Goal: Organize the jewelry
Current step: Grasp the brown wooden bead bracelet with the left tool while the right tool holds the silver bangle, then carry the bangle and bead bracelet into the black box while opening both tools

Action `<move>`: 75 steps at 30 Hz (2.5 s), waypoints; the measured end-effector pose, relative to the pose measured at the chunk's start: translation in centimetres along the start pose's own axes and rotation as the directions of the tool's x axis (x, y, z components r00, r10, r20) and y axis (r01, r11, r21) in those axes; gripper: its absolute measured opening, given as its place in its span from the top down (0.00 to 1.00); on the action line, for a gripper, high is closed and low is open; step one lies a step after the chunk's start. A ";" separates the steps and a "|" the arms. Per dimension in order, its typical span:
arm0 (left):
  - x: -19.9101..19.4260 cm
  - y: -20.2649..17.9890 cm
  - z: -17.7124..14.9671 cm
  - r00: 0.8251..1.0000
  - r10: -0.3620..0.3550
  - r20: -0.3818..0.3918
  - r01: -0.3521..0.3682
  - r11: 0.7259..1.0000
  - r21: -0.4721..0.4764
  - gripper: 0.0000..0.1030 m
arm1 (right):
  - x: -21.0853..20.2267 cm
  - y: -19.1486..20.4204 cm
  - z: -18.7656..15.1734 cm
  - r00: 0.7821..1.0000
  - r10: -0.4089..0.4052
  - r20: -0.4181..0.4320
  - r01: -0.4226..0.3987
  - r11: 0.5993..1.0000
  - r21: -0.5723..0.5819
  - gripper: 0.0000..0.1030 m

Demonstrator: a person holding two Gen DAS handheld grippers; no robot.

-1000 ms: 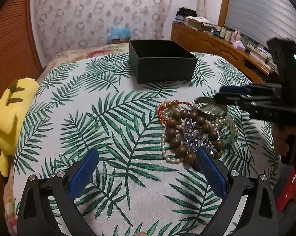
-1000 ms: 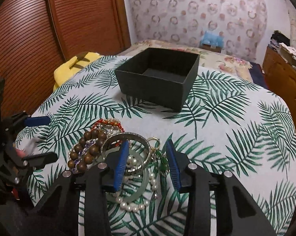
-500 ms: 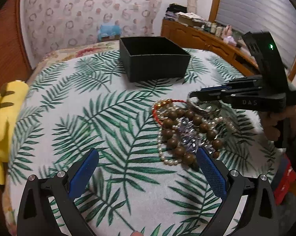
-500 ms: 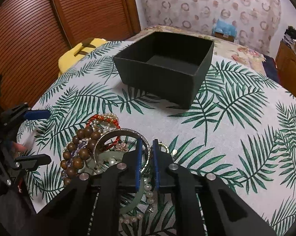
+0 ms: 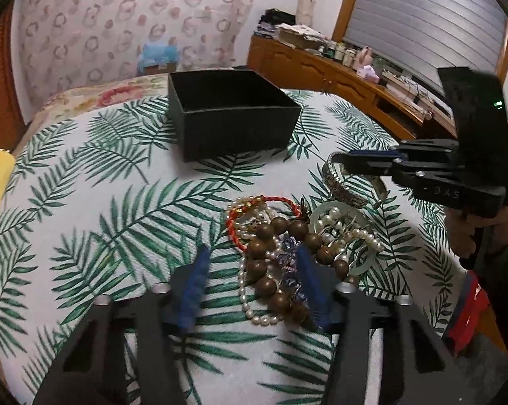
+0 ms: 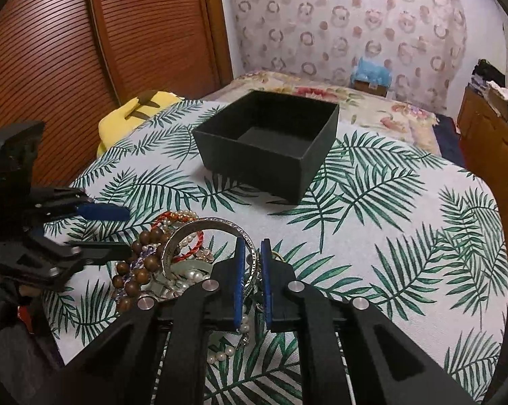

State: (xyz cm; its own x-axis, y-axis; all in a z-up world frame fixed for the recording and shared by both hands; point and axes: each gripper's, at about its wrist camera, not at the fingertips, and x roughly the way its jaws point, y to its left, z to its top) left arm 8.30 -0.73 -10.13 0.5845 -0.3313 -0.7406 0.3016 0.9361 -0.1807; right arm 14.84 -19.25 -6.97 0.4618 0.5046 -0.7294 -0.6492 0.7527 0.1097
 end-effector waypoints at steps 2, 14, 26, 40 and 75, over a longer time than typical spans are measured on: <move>0.5 0.0 0.2 1.000 0.002 -0.006 -0.002 1.000 0.002 0.72 | -0.4 0.0 0.1 1.000 -0.004 0.008 0.004 1.000 -0.002 0.90; 1.3 -0.7 0.5 1.000 0.002 -0.013 -0.001 0.998 0.065 0.88 | -0.6 0.1 -0.4 1.000 0.000 0.018 -0.001 1.000 0.012 0.90; -4.7 -3.5 2.4 0.985 -0.042 0.169 0.026 0.995 0.094 0.88 | -1.8 -0.4 1.2 0.996 -0.032 0.078 0.031 0.999 0.013 0.90; -8.5 -2.7 6.2 0.959 -0.008 0.285 -0.018 0.996 0.090 0.88 | -1.4 -0.8 4.2 0.990 -0.077 0.116 0.078 0.997 -0.005 0.90; -3.4 2.0 13.8 0.952 0.090 0.291 -0.107 0.993 0.043 0.88 | 6.6 -0.9 10.5 0.991 -0.100 0.088 0.118 0.964 -0.236 0.83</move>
State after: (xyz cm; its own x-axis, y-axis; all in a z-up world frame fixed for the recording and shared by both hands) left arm 17.33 0.66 0.92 0.8033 -0.2654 -0.5332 0.2694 0.9603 -0.0722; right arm 24.77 -12.16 -4.79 0.5760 0.4621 -0.6743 -0.7141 0.6858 -0.1401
